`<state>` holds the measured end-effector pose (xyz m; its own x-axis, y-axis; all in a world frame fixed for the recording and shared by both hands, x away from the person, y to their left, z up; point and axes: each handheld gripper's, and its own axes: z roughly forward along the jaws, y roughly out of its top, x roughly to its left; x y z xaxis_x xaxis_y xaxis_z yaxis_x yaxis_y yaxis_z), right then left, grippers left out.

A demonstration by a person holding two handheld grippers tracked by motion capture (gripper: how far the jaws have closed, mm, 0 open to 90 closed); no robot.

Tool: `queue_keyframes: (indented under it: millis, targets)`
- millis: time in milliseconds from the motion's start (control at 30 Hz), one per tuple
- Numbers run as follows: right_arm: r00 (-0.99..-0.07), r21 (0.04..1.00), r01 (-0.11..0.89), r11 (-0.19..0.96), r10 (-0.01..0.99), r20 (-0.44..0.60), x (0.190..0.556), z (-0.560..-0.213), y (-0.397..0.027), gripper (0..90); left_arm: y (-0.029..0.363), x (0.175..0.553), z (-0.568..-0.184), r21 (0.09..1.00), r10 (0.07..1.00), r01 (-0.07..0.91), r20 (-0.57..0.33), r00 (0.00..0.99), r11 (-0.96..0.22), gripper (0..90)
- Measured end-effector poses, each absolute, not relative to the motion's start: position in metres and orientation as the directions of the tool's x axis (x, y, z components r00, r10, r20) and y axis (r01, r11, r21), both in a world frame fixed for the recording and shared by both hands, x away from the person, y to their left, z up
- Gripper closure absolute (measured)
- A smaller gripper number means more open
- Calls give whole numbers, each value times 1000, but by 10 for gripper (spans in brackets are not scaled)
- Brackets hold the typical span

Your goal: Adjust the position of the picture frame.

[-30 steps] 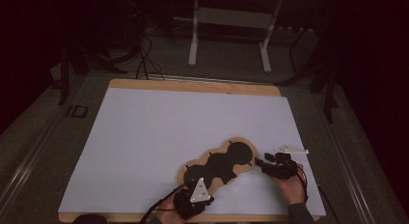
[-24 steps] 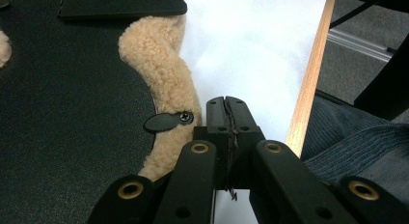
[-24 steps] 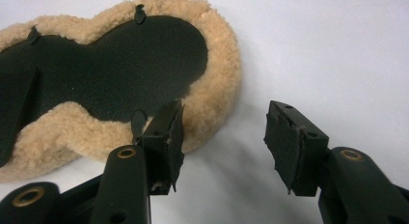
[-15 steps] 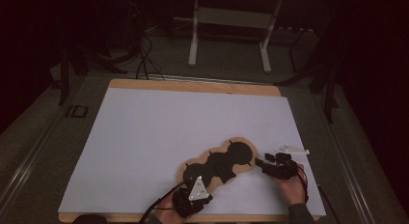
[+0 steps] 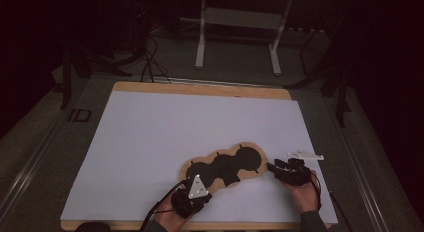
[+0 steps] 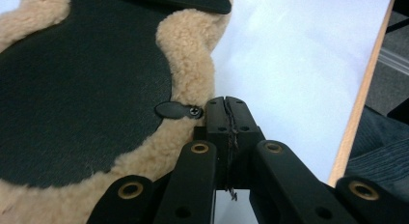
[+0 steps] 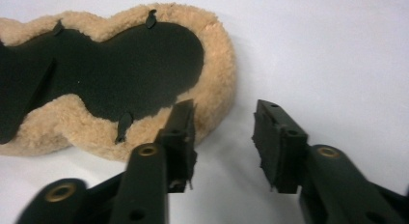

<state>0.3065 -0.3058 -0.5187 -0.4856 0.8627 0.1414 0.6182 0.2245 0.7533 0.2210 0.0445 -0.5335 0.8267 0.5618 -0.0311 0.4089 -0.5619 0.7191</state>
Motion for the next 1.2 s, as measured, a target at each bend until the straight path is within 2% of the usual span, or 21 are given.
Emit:
queue_keyframes:
  millis: [133,167,233,500,767,933,1033,1200]
  targets:
    - [-467,748,624,227,875,124,311,-513,-306,782,47,223,-534,719,566,409,-26,824,-562,900]
    - [-467,748,624,227,875,124,311,-513,-306,782,47,223,-534,719,566,409,-26,824,-562,900]
    - [-467,739,636,222,873,139,317,-511,-303,844,48,224,-533,717,570,408,-17,822,-566,900]
    - [-445,709,670,220,884,146,328,-515,-293,847,56,228,-532,720,595,419,-11,804,-553,900]
    - [-450,684,671,285,890,70,318,-520,-288,834,66,232,-528,733,618,426,-10,787,-531,900]
    - [-456,681,671,296,888,64,316,-522,-285,836,56,227,-535,709,583,405,10,813,-577,900]
    - [-452,675,679,287,889,76,317,-524,-287,835,52,227,-537,689,590,399,51,805,-605,900]
    - [-450,671,684,286,890,79,318,-526,-288,838,54,229,-537,690,595,406,45,803,-600,900]
